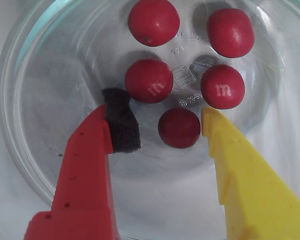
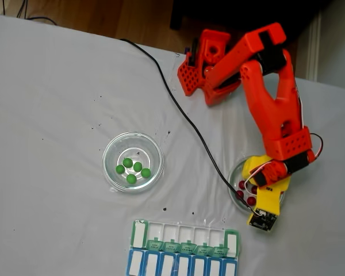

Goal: Sort medicines into box.

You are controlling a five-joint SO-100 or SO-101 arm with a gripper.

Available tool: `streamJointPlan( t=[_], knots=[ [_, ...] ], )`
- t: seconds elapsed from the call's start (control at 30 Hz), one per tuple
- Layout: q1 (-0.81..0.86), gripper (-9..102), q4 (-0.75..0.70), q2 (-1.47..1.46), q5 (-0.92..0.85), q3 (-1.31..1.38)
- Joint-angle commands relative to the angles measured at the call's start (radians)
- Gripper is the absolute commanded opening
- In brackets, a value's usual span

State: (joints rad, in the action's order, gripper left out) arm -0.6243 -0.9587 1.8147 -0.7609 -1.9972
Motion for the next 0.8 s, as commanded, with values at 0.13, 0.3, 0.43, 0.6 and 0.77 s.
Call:
streamJointPlan(
  t=[0.13,0.3,0.43,0.6,0.77],
  knots=[
    [0.002,20,0.034,0.028,0.011,-0.005],
    [0.002,19,0.04,0.017,0.006,-0.006],
    [-0.009,19,0.029,0.014,0.011,-0.011],
    [-0.035,20,-0.026,0.017,0.049,0.003],
    [-0.052,20,-0.06,0.021,0.086,0.011]
  ],
)
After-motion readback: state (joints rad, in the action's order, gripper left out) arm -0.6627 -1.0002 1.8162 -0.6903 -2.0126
